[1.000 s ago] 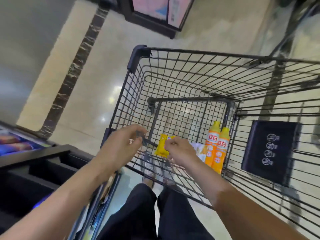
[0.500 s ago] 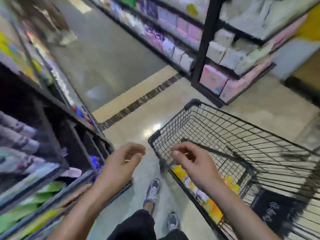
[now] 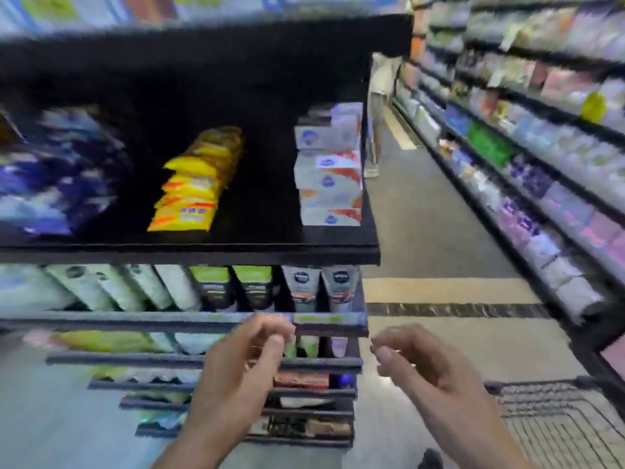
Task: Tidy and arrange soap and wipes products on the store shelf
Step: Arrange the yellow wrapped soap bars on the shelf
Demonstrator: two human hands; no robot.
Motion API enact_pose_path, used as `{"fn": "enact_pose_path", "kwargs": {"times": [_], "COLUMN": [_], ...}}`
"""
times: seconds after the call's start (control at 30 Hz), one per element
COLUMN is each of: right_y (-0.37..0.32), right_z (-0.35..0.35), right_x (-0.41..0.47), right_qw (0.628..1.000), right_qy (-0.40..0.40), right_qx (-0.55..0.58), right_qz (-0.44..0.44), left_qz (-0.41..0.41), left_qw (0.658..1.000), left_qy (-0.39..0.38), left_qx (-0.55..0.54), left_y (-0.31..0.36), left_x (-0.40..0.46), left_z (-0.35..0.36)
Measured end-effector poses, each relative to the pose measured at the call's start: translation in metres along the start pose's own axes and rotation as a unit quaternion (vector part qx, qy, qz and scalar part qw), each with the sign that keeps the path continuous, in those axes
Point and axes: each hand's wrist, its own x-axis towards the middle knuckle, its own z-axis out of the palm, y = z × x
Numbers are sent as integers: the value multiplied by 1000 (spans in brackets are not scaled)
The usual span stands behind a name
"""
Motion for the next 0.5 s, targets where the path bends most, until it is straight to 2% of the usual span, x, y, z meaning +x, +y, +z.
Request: {"fn": "enact_pose_path", "kwargs": {"times": [0.1, 0.3, 0.37, 0.5], "right_y": [-34, -89, -103, -125], "right_z": [51, 148, 176, 222], "right_x": [21, 55, 73, 120], "right_qw": [999, 992, 992, 985], "right_qy": [-31, -35, -40, 18], "right_qx": [6, -17, -39, -103], "right_qz": [-39, -118, -112, -138], "left_qz": [27, 110, 148, 186], "left_qw": [999, 982, 974, 951], "left_qy": [31, 127, 123, 64], "left_qx": [24, 82, 123, 237], "left_y": [-18, -50, -64, -84], "left_x": [11, 71, 100, 156], "left_z": [-55, -161, -190, -220]}}
